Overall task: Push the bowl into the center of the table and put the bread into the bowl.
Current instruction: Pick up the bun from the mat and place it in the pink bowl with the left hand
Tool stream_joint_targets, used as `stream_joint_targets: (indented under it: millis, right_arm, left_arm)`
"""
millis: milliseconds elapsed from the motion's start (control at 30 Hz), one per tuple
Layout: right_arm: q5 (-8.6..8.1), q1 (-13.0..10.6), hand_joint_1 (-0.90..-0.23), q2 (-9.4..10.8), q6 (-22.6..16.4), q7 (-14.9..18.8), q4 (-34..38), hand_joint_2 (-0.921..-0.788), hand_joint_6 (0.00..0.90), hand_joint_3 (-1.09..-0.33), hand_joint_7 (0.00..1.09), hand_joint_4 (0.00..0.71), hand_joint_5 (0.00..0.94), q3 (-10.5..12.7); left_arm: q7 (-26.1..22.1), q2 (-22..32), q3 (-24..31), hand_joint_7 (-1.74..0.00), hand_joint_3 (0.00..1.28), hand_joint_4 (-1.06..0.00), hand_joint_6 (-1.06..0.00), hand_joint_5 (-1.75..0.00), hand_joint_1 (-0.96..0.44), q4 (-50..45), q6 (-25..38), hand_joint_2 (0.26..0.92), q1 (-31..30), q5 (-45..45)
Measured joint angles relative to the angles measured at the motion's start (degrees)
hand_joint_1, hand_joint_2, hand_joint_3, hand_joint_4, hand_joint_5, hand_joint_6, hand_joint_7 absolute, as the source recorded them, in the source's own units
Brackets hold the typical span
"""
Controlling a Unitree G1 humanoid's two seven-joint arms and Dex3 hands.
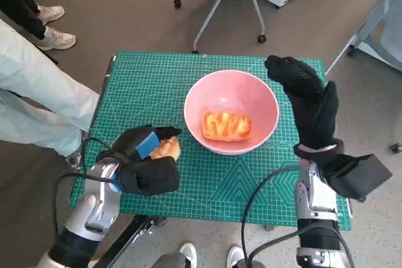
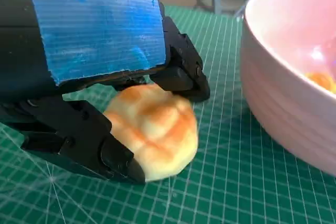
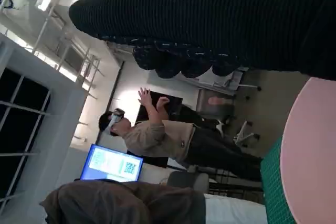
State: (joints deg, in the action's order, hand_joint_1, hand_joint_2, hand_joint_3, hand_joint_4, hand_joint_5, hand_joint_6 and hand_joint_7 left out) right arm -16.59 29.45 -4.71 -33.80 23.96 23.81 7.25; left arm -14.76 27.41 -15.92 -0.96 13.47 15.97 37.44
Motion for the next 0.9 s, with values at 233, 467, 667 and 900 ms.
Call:
stream_joint_targets:
  millis: [233,467,667,900]
  right_arm:
    - [0.02,0.01,-0.659,0.0,0.02,-0.01,0.13,-0.921,0.09,-0.762,0.5,0.172,0.0,-0.04]
    - [0.01,0.1,-0.66,-0.01,0.02,0.0,0.63,-0.921,0.091,-0.76,0.49,0.172,0.0,-0.08]
    - [-0.04,0.27,-0.662,-0.09,0.02,0.06,1.49,-0.921,0.092,-0.759,0.49,0.172,0.001,-0.03]
    - [-0.08,1.27,-0.664,-0.07,-0.17,0.4,2.65,-0.921,0.094,-0.757,0.49,0.173,0.001,-0.04]
  left_arm:
    - [2.26,0.06,3.82,-1.11,0.04,-0.78,-0.65,-1.1,0.0,-4.03,-5.08,0.907,-3.28,-3.42]
    - [2.62,0.0,8.7,-1.03,0.04,-0.84,-0.7,-1.07,0.0,-12.58,-6.57,0.887,-5.9,-5.97]
    - [2.43,-0.97,12.25,-0.99,0.03,-0.87,-0.73,-1.04,0.0,-21.24,-5.75,0.876,-5.34,-8.13]
    - [2.56,-3.5,12.01,-0.93,0.03,-0.91,-0.78,-1.0,0.0,-24.33,-4.61,0.86,-0.9,-8.37]
